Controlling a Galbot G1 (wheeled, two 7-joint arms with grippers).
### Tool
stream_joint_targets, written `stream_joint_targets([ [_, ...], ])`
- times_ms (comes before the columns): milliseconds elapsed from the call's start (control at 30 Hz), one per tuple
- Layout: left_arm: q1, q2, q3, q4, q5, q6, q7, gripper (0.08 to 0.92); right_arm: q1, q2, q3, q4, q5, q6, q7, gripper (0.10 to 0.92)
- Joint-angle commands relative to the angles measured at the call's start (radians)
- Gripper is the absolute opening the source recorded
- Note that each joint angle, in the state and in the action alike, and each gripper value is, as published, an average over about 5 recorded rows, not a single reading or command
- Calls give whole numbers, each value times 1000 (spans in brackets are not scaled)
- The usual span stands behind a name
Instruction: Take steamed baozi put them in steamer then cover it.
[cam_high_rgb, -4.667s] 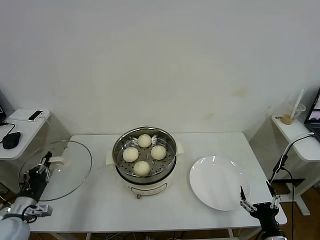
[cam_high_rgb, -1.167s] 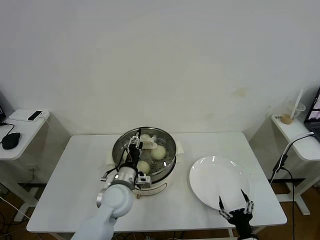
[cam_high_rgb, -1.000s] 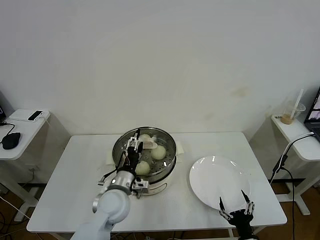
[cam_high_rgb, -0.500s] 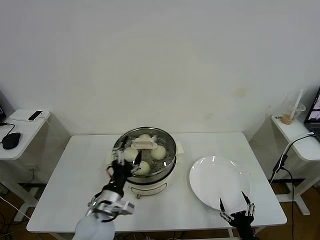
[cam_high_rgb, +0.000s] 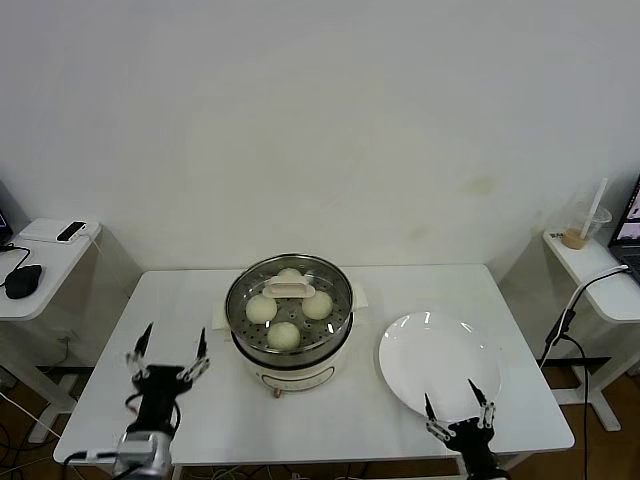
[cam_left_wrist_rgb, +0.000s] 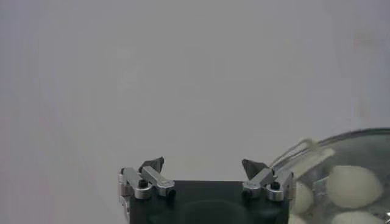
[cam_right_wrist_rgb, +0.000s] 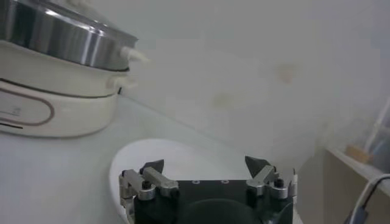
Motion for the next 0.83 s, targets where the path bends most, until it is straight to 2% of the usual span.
stream_joint_targets([
  [33,248,-47,-109,5,-262,-82,-11,823,-33,-56,-70,73,146,-48,-6,823],
  [300,283,-85,-71,-10,-213,-101,13,823,-65,-169,-104,81,300,-52,39,823],
  [500,259,-94,-61,-11,-201,-94,15,823,-62,-197,-128,77,373,-84,35,823],
  [833,250,-105,-57,2,-192,-83,24,823,-57,-221,-153,74,394,-137,42,823],
])
